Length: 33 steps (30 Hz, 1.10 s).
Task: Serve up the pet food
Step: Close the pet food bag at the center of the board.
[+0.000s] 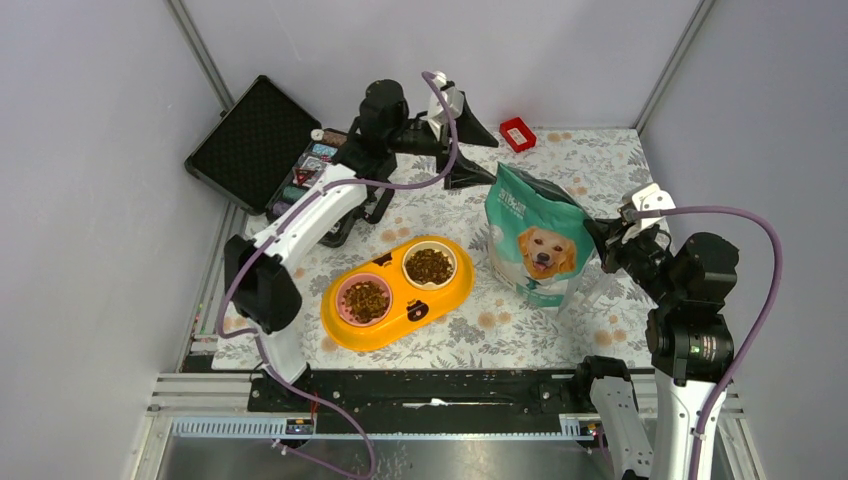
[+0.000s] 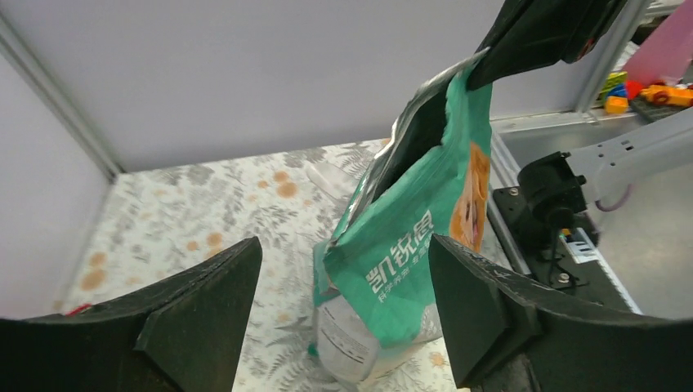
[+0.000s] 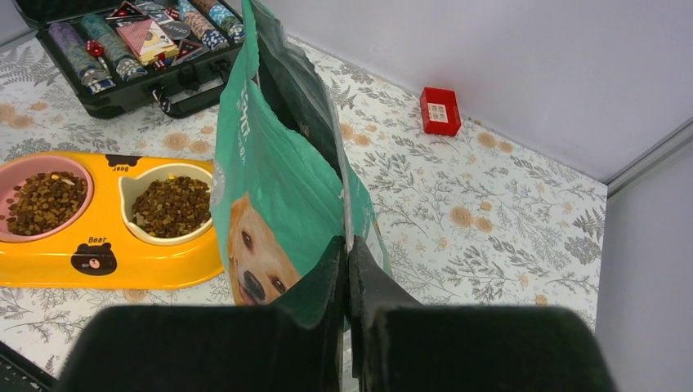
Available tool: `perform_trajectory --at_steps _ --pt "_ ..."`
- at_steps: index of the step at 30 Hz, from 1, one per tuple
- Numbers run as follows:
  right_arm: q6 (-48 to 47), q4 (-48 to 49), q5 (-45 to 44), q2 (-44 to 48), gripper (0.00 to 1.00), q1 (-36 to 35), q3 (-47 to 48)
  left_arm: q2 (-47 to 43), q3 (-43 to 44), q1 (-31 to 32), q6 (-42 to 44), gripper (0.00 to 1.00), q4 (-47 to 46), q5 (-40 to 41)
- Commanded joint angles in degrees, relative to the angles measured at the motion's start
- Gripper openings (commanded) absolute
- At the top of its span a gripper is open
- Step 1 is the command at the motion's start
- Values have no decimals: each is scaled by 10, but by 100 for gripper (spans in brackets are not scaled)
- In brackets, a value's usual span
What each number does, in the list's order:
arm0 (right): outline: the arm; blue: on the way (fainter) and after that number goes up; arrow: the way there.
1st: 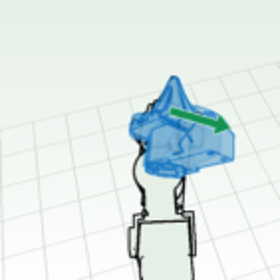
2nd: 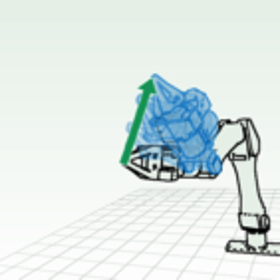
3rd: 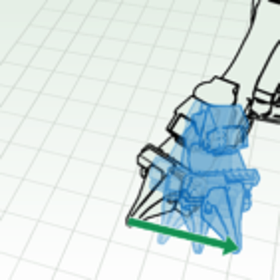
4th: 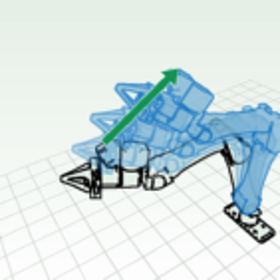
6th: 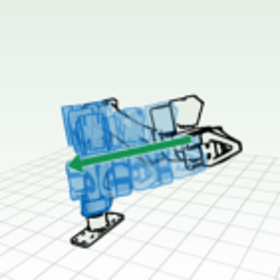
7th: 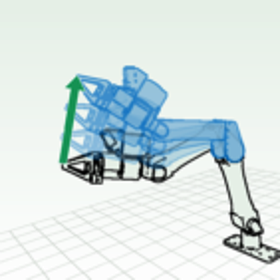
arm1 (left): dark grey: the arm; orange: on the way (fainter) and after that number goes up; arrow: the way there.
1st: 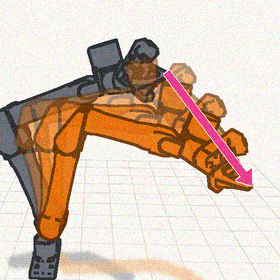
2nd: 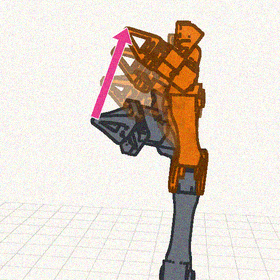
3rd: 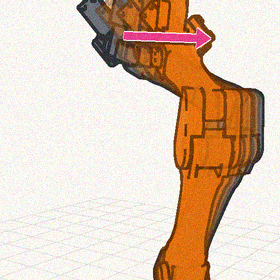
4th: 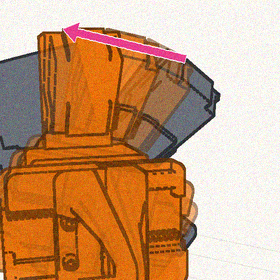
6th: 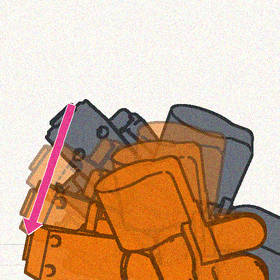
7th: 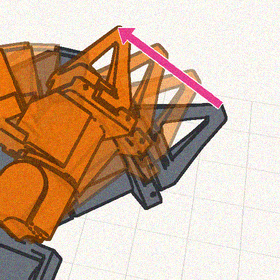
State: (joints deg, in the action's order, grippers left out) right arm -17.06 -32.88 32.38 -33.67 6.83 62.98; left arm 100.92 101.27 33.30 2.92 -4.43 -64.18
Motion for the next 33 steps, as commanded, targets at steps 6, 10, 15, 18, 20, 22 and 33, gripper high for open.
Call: perform_trajectory --at_steps 6,10,15,18,20,22,33 --pt "-5 32 17 7 0 5 7 87 30 22 -307 75 -313 -124" --pt "-4 32 19 4 0 5 7 118 15 31 -499 67 -553 -141" --pt "-3 31 17 2 0 5 8 133 12 41 -558 54 -632 -159" --pt "-3 31 16 3 0 5 8 123 -2 40 -556 58 -636 -164" --pt "-1 31 17 4 0 5 8 114 -21 35 -552 61 -639 -165" --pt "1 32 21 4 0 5 8 107 -45 29 -542 65 -640 -153" --pt "6 32 30 3 0 5 17 31 -57 33 -93 75 -146 37"
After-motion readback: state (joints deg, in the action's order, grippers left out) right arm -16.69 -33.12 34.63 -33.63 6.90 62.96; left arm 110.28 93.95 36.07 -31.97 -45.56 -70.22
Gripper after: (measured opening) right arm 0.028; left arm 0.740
